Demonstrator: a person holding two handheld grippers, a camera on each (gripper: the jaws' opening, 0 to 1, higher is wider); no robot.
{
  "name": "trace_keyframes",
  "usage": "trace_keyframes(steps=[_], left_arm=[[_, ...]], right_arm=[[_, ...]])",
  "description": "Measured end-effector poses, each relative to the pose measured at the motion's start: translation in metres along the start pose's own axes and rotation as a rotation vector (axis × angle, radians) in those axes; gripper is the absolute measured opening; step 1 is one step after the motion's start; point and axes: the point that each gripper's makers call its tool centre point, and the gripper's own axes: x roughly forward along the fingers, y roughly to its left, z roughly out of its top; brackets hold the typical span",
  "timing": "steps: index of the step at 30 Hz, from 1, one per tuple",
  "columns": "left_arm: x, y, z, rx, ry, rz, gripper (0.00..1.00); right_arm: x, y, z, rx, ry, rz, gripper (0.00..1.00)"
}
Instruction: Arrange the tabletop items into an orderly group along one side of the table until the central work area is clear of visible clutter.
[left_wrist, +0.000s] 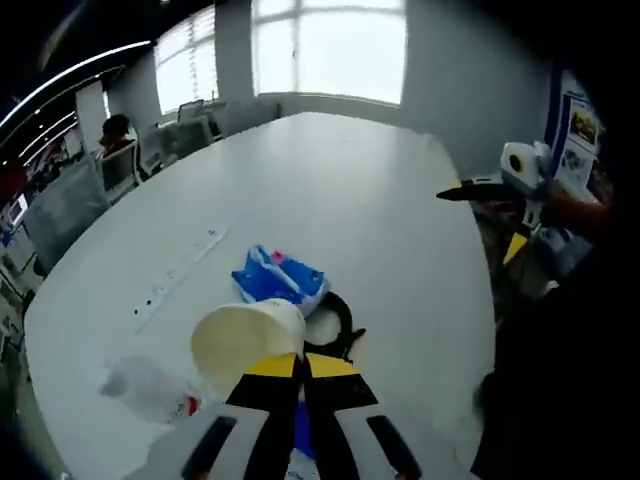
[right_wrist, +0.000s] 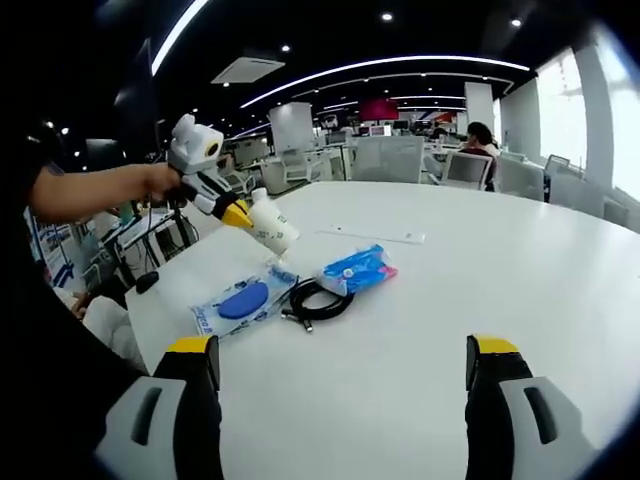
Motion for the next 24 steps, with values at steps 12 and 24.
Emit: trace_keyframes(steps=[12, 24], left_arm=[[0.014, 0.030, -0.019, 0.179, 0.238, 0.023, 0.00], [0.033, 0.049, -0.019, 0.308, 0.452, 0.015, 0.00]], right_arm=[[0.001, -0.001, -0.007, 0.011, 0.017, -0.002, 0.98], [-0.005, -0.002, -0.006, 0.014, 0.011, -0.024, 0.97]])
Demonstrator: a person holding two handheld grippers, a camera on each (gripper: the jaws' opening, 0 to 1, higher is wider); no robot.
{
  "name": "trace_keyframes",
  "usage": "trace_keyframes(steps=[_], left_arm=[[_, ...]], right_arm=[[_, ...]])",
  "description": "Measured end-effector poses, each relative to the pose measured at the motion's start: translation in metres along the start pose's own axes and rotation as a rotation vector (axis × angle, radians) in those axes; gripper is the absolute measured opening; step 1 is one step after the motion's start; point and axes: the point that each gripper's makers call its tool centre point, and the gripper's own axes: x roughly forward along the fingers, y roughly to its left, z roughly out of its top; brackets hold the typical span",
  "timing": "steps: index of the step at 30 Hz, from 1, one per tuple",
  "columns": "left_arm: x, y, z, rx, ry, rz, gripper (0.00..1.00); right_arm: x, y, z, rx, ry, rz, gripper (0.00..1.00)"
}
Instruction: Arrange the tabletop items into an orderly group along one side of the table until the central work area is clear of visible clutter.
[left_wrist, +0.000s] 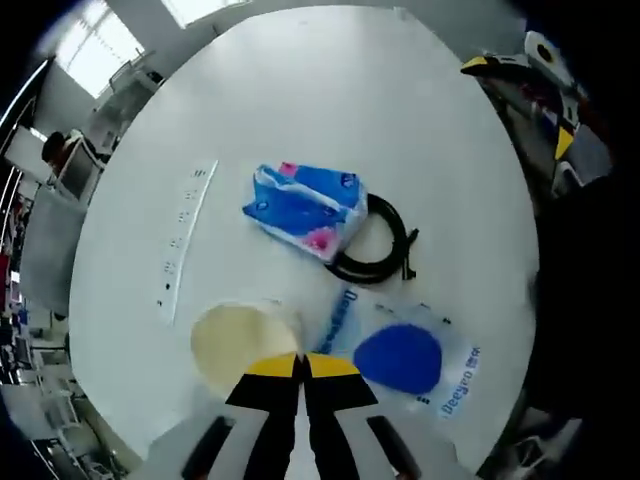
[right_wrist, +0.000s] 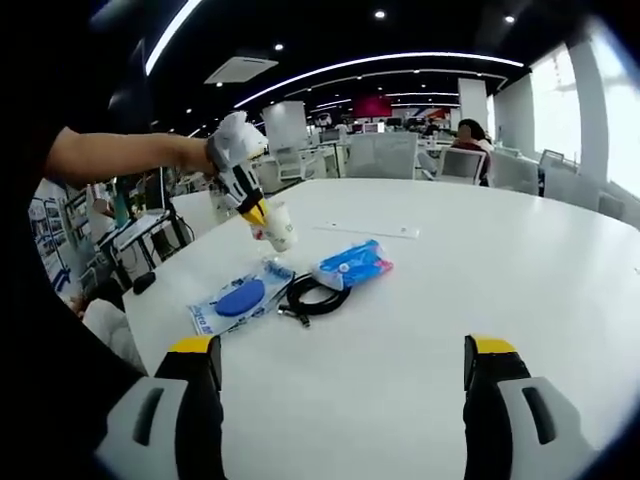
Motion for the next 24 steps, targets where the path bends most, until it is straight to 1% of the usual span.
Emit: trace_keyframes(steps=[1, 2, 4, 5, 9, 11, 14, 17, 21, 22, 24], left_arm=[[0.001, 0.000, 0.001, 0.012, 0.009, -0.005, 0.00], [0.004, 0.000, -0.001, 0.037, 0.035, -0.007, 0.00], [0.008, 0.002, -0.006, 0.058, 0.081, -0.007, 0.00], [0.011, 0.003, -0.007, 0.068, 0.094, -0.006, 0.00], [0.018, 0.002, -0.007, 0.074, 0.112, -0.015, 0.00], [0.022, 0.003, -0.011, 0.076, 0.136, -0.015, 0.00], [0.027, 0.000, -0.013, 0.095, 0.154, -0.024, 0.00], [0.032, 0.003, -0.014, 0.109, 0.160, -0.018, 0.00], [0.036, 0.003, -0.018, 0.115, 0.179, -0.031, 0.00], [0.039, 0.002, -0.020, 0.105, 0.185, -0.046, 0.00], [0.041, 0.001, -0.020, 0.107, 0.178, -0.048, 0.00]], right_arm=[[-0.001, 0.000, 0.000, 0.002, 0.000, -0.003, 0.97], [-0.002, 0.000, -0.001, 0.005, -0.001, -0.007, 0.97], [-0.003, -0.001, -0.002, 0.008, -0.001, -0.011, 0.97], [-0.004, -0.001, -0.003, 0.011, -0.001, -0.014, 0.97], [-0.006, -0.003, -0.006, 0.015, 0.001, -0.025, 0.97], [-0.007, -0.004, -0.006, 0.019, 0.000, -0.030, 0.97], [-0.008, -0.004, -0.006, 0.020, 0.001, -0.032, 0.96], [-0.007, -0.004, -0.007, 0.009, 0.011, -0.035, 0.96], [-0.006, -0.002, -0.008, 0.006, 0.020, -0.032, 0.96], [-0.006, -0.002, -0.009, 0.006, 0.025, -0.033, 0.96], [-0.005, -0.001, -0.010, 0.004, 0.030, -0.032, 0.96]])
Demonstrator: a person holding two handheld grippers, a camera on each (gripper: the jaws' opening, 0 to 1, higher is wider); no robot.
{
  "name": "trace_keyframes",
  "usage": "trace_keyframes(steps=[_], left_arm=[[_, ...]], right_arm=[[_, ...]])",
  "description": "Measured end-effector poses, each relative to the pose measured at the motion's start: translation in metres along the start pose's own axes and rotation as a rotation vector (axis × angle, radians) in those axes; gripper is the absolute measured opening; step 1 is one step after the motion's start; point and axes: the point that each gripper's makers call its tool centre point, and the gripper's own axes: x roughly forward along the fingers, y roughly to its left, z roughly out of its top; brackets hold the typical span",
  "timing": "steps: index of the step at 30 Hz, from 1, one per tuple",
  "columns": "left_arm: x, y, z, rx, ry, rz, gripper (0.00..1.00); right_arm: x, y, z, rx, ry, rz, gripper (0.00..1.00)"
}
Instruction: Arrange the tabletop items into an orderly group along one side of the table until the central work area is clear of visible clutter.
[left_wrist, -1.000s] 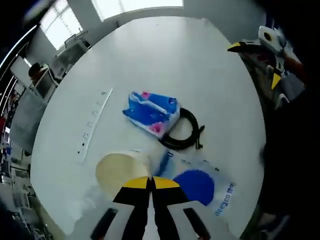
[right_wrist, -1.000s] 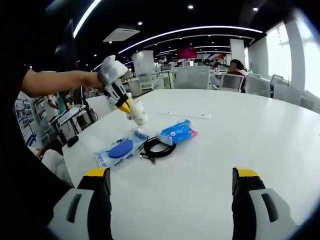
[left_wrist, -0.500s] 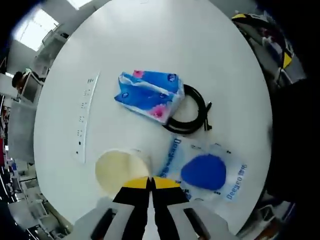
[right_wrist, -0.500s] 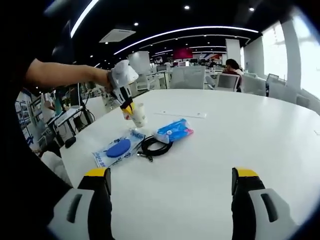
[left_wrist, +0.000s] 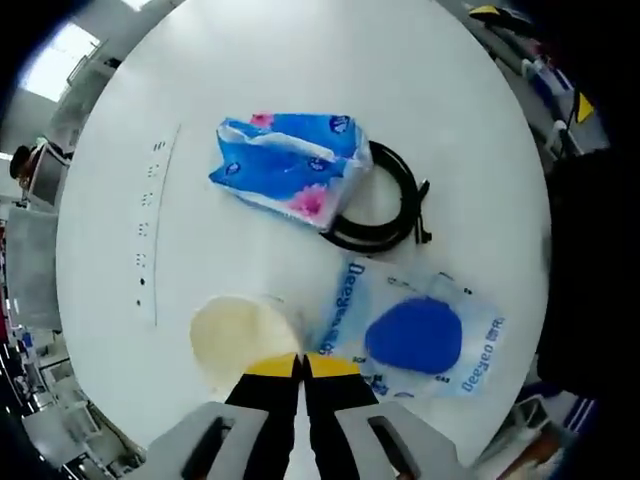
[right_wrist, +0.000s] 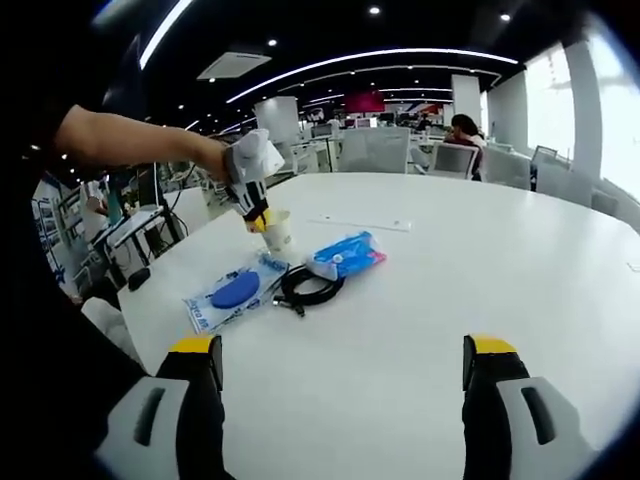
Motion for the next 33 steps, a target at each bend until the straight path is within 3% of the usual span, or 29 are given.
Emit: trace_keyframes(steps=[19, 21, 26, 33], left_arm=[[0.011, 0.006, 0.002, -0.012, -0.028, 0.003, 0.00], [0.012, 0.010, 0.001, 0.009, -0.024, 0.026, 0.01], [0.011, 0.006, 0.001, -0.019, -0.042, -0.002, 0.03], [0.006, 0.008, 0.001, -0.005, -0.045, 0.015, 0.16]], right_arm=[[0.001, -0.002, -0.011, 0.010, 0.036, -0.009, 0.95], [0.001, -0.002, -0.011, 0.010, 0.036, -0.009, 0.95], [0.002, -0.003, -0.011, 0.012, 0.037, -0.009, 0.95], [0.003, -0.001, -0.011, 0.012, 0.034, -0.003, 0.96]])
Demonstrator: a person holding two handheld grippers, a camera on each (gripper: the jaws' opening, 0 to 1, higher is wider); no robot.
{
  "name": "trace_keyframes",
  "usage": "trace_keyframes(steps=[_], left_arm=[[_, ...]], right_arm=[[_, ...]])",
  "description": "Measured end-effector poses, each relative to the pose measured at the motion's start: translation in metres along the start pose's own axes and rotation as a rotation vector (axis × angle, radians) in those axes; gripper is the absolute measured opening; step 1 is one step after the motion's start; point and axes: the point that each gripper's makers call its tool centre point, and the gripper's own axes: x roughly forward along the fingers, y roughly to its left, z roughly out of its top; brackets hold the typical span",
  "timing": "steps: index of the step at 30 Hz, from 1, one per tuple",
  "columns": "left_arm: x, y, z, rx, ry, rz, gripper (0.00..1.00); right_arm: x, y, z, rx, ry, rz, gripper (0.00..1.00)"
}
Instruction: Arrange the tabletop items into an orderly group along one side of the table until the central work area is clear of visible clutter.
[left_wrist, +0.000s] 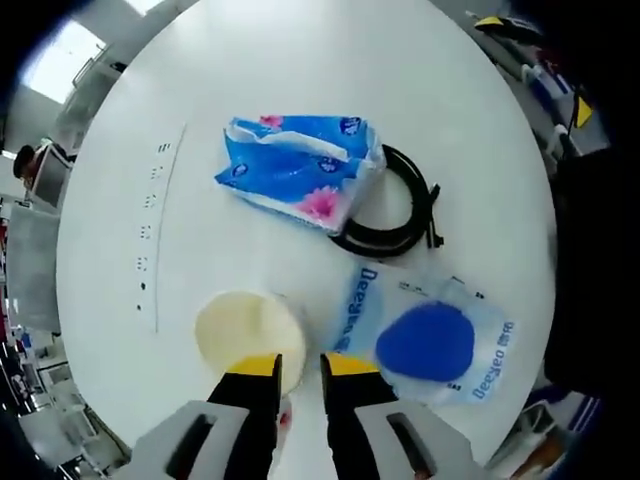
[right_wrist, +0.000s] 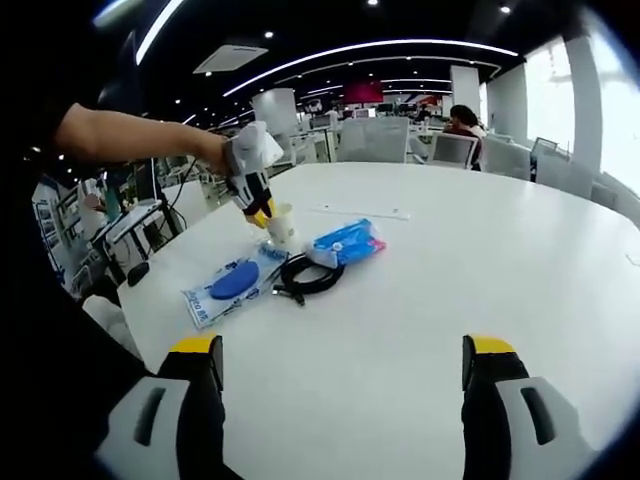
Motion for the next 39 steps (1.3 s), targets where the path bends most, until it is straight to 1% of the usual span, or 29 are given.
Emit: trace_keyframes(steps=[3, 4, 6, 7, 8, 9, 14, 15, 18, 21, 23, 24, 25, 26, 28, 30, 31, 32, 34, 35, 36, 37, 39], left_arm=[[-0.005, 0.000, 0.002, -0.002, -0.016, 0.010, 0.20], [-0.007, 0.000, 0.003, 0.001, -0.023, 0.018, 0.24], [-0.011, 0.010, 0.005, 0.014, -0.038, 0.092, 0.35], [-0.013, 0.010, 0.005, 0.013, -0.045, 0.102, 0.41], [-0.014, 0.007, 0.005, 0.015, -0.055, 0.092, 0.42], [-0.018, 0.004, 0.008, 0.014, -0.092, 0.091, 0.44], [-0.031, 0.002, 0.008, -0.025, -0.130, 0.117, 0.49], [-0.036, 0.002, 0.009, -0.033, -0.148, 0.128, 0.50], [-0.050, -0.003, 0.014, -0.099, -0.215, 0.135, 0.51], [-0.066, -0.005, 0.018, -0.178, -0.286, 0.162, 0.55], [-0.079, -0.004, 0.017, -0.242, -0.341, 0.207, 0.63], [-0.082, -0.005, 0.016, -0.253, -0.357, 0.219, 0.66], [-0.087, -0.007, 0.017, -0.268, -0.390, 0.231, 0.68], [-0.087, -0.008, 0.018, -0.275, -0.406, 0.233, 0.70], [-0.093, -0.013, 0.017, -0.365, -0.479, 0.229, 0.73], [-0.100, -0.019, 0.017, -0.418, -0.529, 0.217, 0.74], [-0.104, -0.021, 0.018, -0.427, -0.556, 0.218, 0.74], [-0.111, -0.024, 0.021, -0.452, -0.599, 0.222, 0.74], [-0.123, -0.028, 0.022, -0.503, -0.663, 0.232, 0.75], [-0.124, -0.029, 0.022, -0.513, -0.672, 0.235, 0.76], [-0.127, -0.031, 0.018, -0.540, -0.693, 0.245, 0.77], [-0.128, -0.033, 0.015, -0.552, -0.697, 0.248, 0.78], [-0.133, -0.045, 0.012, -0.579, -0.723, 0.258, 0.80]], right_arm=[[0.000, 0.001, 0.005, 0.011, -0.025, 0.004, 0.97], [0.000, 0.001, 0.005, 0.011, -0.025, 0.003, 0.97], [0.001, 0.001, 0.007, 0.006, -0.029, 0.003, 0.98], [0.001, 0.001, 0.008, 0.006, -0.031, 0.003, 0.98], [0.001, 0.001, 0.008, 0.007, -0.034, 0.003, 0.98], [0.002, 0.001, 0.009, 0.011, -0.038, 0.003, 0.98], [0.005, 0.000, 0.010, 0.009, -0.038, 0.011, 0.98], [0.006, 0.000, 0.011, 0.008, -0.039, 0.014, 0.98], [0.008, 0.000, 0.013, 0.007, -0.039, 0.021, 0.99], [0.011, -0.001, 0.017, 0.005, -0.042, 0.027, 0.99], [0.014, -0.001, 0.021, 0.019, -0.046, 0.037, 1.00], [0.014, -0.001, 0.023, 0.025, -0.052, 0.041, 1.00], [0.016, 0.000, 0.026, 0.025, -0.056, 0.045, 1.00], [0.016, 0.000, 0.027, 0.023, -0.057, 0.045, 1.00], [0.020, 0.000, 0.031, 0.010, -0.058, 0.052, 1.00], [0.022, 0.001, 0.033, 0.006, -0.057, 0.063, 1.00], [0.022, 0.001, 0.034, 0.002, -0.060, 0.065, 1.00], [0.023, 0.001, 0.037, -0.010, -0.072, 0.066, 1.00], [0.024, 0.001, 0.041, -0.011, -0.078, 0.071, 1.00], [0.024, 0.001, 0.042, -0.011, -0.078, 0.072, 1.00], [0.025, 0.000, 0.043, -0.011, -0.076, 0.074, 1.00], [0.025, 0.000, 0.044, -0.012, -0.075, 0.074, 1.00], [0.026, 0.000, 0.047, -0.002, -0.072, 0.079, 1.00]])
